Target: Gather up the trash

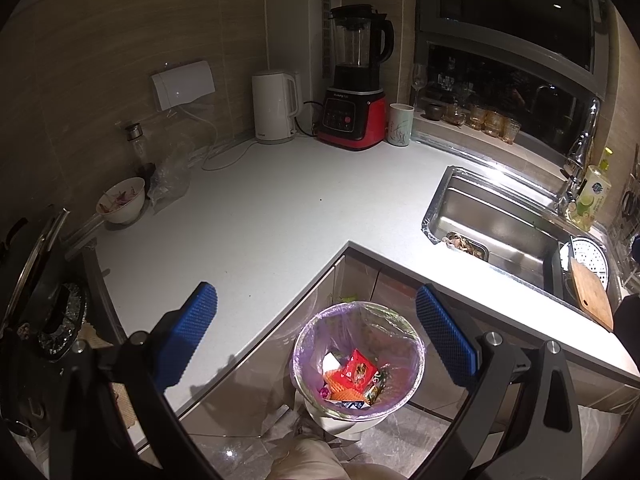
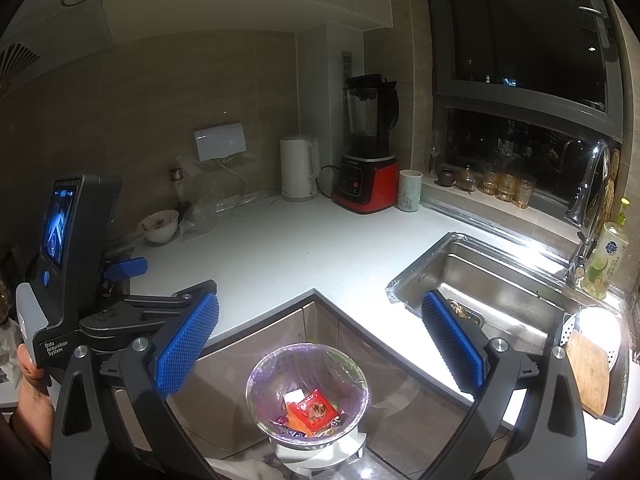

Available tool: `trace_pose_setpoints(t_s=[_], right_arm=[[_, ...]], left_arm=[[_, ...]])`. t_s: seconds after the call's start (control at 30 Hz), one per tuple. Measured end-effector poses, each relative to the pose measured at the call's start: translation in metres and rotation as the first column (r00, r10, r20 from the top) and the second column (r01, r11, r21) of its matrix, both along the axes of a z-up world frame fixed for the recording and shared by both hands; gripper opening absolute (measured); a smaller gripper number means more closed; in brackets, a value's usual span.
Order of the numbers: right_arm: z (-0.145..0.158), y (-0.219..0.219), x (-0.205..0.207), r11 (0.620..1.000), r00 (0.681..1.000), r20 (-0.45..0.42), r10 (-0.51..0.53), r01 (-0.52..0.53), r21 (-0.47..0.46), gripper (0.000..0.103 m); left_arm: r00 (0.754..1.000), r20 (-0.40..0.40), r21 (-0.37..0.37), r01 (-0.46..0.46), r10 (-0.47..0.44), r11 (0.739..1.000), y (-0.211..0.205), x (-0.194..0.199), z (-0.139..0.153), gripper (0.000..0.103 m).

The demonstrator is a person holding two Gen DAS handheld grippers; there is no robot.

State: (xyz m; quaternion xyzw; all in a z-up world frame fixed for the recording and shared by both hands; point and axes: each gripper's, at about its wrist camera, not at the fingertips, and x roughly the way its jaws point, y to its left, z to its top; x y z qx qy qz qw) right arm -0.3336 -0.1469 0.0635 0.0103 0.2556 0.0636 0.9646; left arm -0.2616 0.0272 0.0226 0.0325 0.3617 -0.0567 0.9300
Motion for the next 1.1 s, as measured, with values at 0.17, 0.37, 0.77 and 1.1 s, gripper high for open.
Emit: trace_pose_setpoints(t_s=[0.17, 0.37, 0.77, 1.1], right_arm=[[0.000, 0.001, -0.001, 1.000, 1.000, -0.001, 0.002, -0.002, 0.003, 0.101], [-0.002, 0.007, 0.000, 1.000, 1.000, -0.005, 0.005, -0.005, -0.003, 0.101], [-0.001, 0.015, -0.003, 1.000, 1.000, 0.003, 0.021, -0.021, -0.016, 0.101], [-0.002, 0.016, -0.004, 1.000, 1.000, 0.002, 0.024, -0.024, -0.017, 0.101]], left_arm=[[1.000, 0.004, -0.001, 0.005, -0.005, 1.000, 0.001, -0.001, 0.000, 0.095], [1.000, 0.007, -0.004, 0.003, -0.003, 1.000, 0.003, -0.004, 0.000, 0.095], [1.000, 0.025, -0.006, -0.009, 0.009, 1.000, 0.004, -0.007, 0.003, 0.095], [1.000, 0.019, 0.002, -0.014, 0.014, 1.000, 0.001, -0.008, 0.002, 0.095]])
